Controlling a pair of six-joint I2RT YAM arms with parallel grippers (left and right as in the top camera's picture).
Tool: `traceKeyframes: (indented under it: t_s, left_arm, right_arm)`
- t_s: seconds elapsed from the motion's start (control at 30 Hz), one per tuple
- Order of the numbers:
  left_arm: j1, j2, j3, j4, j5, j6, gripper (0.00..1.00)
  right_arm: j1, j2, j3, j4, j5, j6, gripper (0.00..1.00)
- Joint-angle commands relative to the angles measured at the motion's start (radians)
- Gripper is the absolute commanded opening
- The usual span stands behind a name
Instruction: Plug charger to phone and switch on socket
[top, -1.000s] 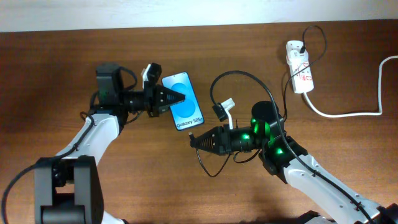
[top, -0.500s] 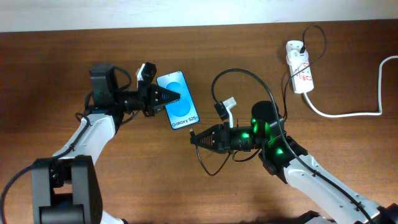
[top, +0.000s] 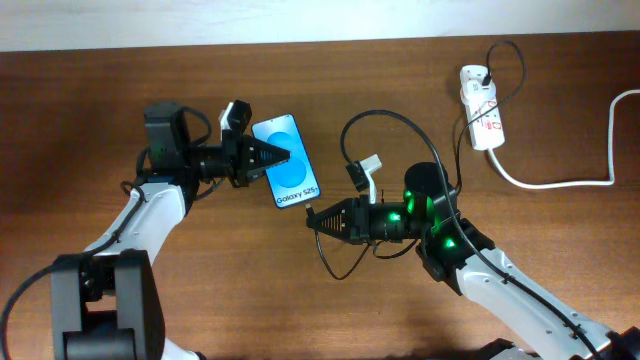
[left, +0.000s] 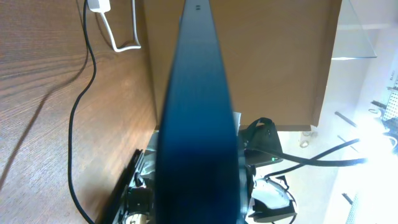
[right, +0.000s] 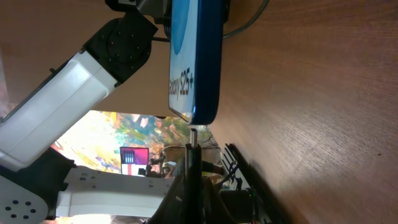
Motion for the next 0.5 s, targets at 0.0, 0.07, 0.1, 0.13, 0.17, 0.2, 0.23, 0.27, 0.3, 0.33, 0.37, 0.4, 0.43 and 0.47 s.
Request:
traceKeyframes:
  t_s: [0.0,0.07,0.1,0.13,0.17,0.2,0.23,0.27,0.3,0.33,0.37,0.4,0.43,0.47]
  left_arm:
    - [0.002,-0.001,0.01,0.008,0.033,-0.003,0.0]
    - [0.002,-0.001,0.01,0.008,0.027,-0.003,0.0]
    - [0.002,-0.001,0.01,0.008,0.026,-0.003,0.0]
    - [0.002,-0.001,0.01,0.008,0.026,-0.003,0.0]
    - [0.002,-0.001,0.01,0.008,0.026,-0.003,0.0]
    - [0.002,-0.001,0.01,0.008,0.026,-0.003,0.0]
    - [0.002,-0.001,0.01,0.008,0.026,-0.003,0.0]
    - [0.002,-0.001,0.01,0.008,0.024,-0.003,0.0]
    - [0.002,-0.001,0.01,0.004,0.01,-0.003,0.0]
    - [0.002,-0.001,0.01,-0.003,-0.006,-0.003,0.0]
    - [0.002,-0.001,0.01,-0.009,-0.02,-0.003,0.0]
    - [0.002,-0.001,0.01,-0.01,-0.025,-0.003,0.0]
    - [0.002,-0.001,0.01,-0.01,-0.027,-0.003,0.0]
    - [0.002,-0.001,0.01,-0.01,-0.027,-0.003,0.0]
  right_arm:
    - [0.009,0.005,-0.007,0.004,0.001,-0.027,0.04]
    - [0.009,0.005,-0.007,0.004,-0.007,-0.027,0.04]
    - [0.01,0.005,-0.007,0.004,-0.011,-0.027,0.04]
    - [0.01,0.005,-0.007,0.004,-0.012,-0.027,0.04]
    - [0.01,0.005,-0.007,0.004,-0.015,-0.027,0.04]
    - [0.01,0.005,-0.007,0.004,-0.016,-0.027,0.04]
    - [0.01,0.005,-0.007,0.004,-0.018,-0.027,0.04]
    - [0.01,0.005,-0.007,0.004,-0.018,-0.027,0.04]
    - [0.01,0.005,-0.007,0.004,-0.018,-0.027,0.04]
    - [0.01,0.005,-0.007,0.004,-0.018,-0.027,0.04]
    - [0.01,0.005,-0.007,0.004,-0.018,-0.027,0.04]
    - [0.01,0.005,-0.007,0.004,-0.018,-0.027,0.04]
    - [0.01,0.005,-0.007,0.004,-0.018,-0.027,0.04]
    - [0.01,0.005,-0.007,0.004,-0.018,-0.027,0.04]
